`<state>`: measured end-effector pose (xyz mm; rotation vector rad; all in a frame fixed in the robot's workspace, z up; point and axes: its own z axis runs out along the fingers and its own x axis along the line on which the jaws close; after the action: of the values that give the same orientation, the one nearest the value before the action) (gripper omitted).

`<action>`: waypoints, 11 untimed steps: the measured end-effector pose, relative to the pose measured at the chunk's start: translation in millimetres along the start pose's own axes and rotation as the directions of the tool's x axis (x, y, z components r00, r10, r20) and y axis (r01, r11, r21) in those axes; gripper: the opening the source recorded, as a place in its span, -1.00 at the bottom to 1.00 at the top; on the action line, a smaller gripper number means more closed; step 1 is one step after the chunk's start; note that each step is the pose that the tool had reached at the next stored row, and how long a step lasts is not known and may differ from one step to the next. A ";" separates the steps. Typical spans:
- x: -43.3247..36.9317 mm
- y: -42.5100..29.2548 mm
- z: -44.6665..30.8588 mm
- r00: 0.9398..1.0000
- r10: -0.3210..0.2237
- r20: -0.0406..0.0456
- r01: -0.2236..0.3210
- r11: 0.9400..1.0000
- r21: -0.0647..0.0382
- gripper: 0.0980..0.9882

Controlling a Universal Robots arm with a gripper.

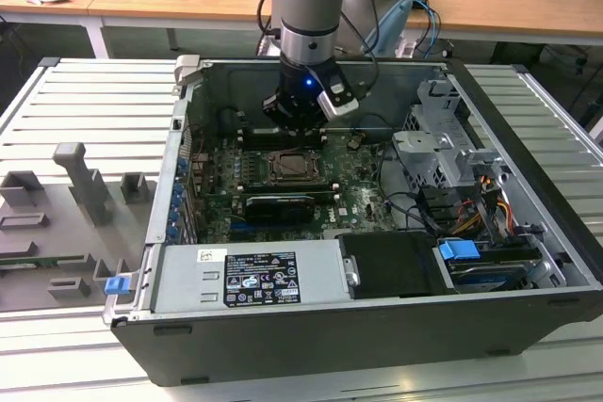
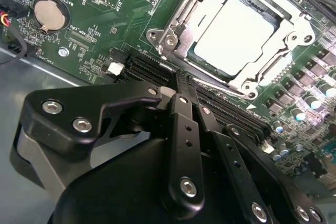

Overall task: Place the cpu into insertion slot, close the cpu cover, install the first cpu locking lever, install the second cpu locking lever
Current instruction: 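Install the first cpu locking lever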

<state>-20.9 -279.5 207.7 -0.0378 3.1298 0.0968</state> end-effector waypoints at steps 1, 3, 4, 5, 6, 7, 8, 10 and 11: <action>-0.1 0.0 0.6 1.000 -0.002 0.000 0.002 1.000 0.000 -0.98; -0.5 -0.1 1.7 1.000 -0.005 0.000 0.005 1.000 0.000 -0.98; -0.9 -0.2 2.6 1.000 -0.005 0.000 0.005 1.000 0.001 -0.98; -1.1 -0.2 3.2 1.000 -0.005 0.000 0.005 1.000 0.002 -0.98; -1.2 -0.3 3.8 1.000 -0.005 -0.001 0.005 1.000 0.004 -0.98; -1.3 -0.3 4.1 1.000 -0.005 -0.001 0.005 1.000 0.005 -0.98; -1.3 -0.3 4.2 1.000 -0.005 -0.001 0.005 1.000 0.007 -0.98; -1.4 -0.3 4.4 1.000 -0.005 -0.001 0.005 1.000 0.008 -0.98; -1.3 -0.3 4.4 1.000 -0.005 -0.001 0.005 1.000 0.009 -0.98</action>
<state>-19.5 -279.5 203.3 -0.0454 3.1303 0.0832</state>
